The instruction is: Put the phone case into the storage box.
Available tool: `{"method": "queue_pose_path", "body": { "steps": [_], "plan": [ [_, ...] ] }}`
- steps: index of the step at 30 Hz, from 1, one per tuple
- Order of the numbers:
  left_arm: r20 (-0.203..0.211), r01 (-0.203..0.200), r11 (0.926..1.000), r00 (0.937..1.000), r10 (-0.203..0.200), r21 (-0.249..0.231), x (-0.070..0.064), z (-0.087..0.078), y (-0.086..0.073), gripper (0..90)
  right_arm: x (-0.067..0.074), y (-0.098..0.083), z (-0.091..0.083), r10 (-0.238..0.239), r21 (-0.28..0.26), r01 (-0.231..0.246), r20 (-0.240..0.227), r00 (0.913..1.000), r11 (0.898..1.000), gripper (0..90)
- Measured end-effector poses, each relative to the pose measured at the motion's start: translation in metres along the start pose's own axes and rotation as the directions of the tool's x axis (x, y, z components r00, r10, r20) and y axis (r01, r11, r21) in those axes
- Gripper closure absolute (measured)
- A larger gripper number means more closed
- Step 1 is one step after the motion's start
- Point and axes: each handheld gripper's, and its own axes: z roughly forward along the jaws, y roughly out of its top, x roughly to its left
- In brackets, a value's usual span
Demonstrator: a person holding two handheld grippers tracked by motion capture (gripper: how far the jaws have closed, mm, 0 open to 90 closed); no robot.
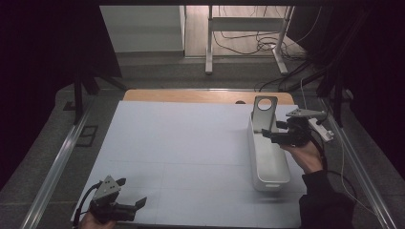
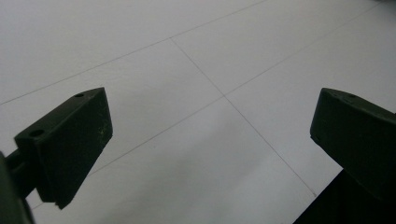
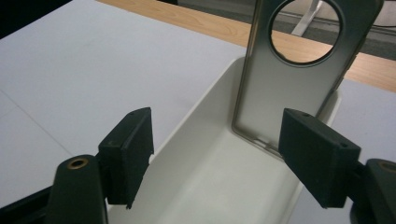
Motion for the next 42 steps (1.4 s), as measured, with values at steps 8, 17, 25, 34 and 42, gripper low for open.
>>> {"method": "queue_pose_path", "body": {
  "steps": [8, 17, 25, 34, 42],
  "plan": [
    [-0.004, -0.005, 1.0, 1.0, 0.005, 0.003, -0.001, 0.0, 0.0, 0.3, 0.011, -0.006, -0.007, -0.002, 0.011, 0.003, -0.026, 0.9996, 1.0, 18.5],
    [-0.004, -0.007, 1.0, 1.0, 0.007, 0.004, -0.001, 0.0, 0.0, 0.3, 0.02, -0.016, -0.01, 0.005, 0.056, -0.003, -0.024, 0.9997, 0.998, 7.7],
    [-0.004, -0.01, 0.9999, 0.9999, 0.01, 0.005, -0.001, 0.0, 0.0, 0.4, 0.034, -0.024, -0.014, -0.016, 0.076, 0.016, 0.001, 0.9999, 0.997, 0.1],
    [-0.003, -0.009, 0.9999, 1.0, 0.009, 0.005, 0.0, 0.0, 0.0, 0.4, 0.045, -0.032, -0.025, -0.02, 0.063, 0.02, 0.0, 0.9998, 0.998, 0.0],
    [-0.002, -0.012, 0.9999, 0.9999, 0.012, 0.003, 0.0, 0.0, 0.0, 0.4, 0.051, -0.043, -0.039, -0.018, 0.05, 0.017, 0.008, 0.9998, 0.999, 0.0]
  ]
}}
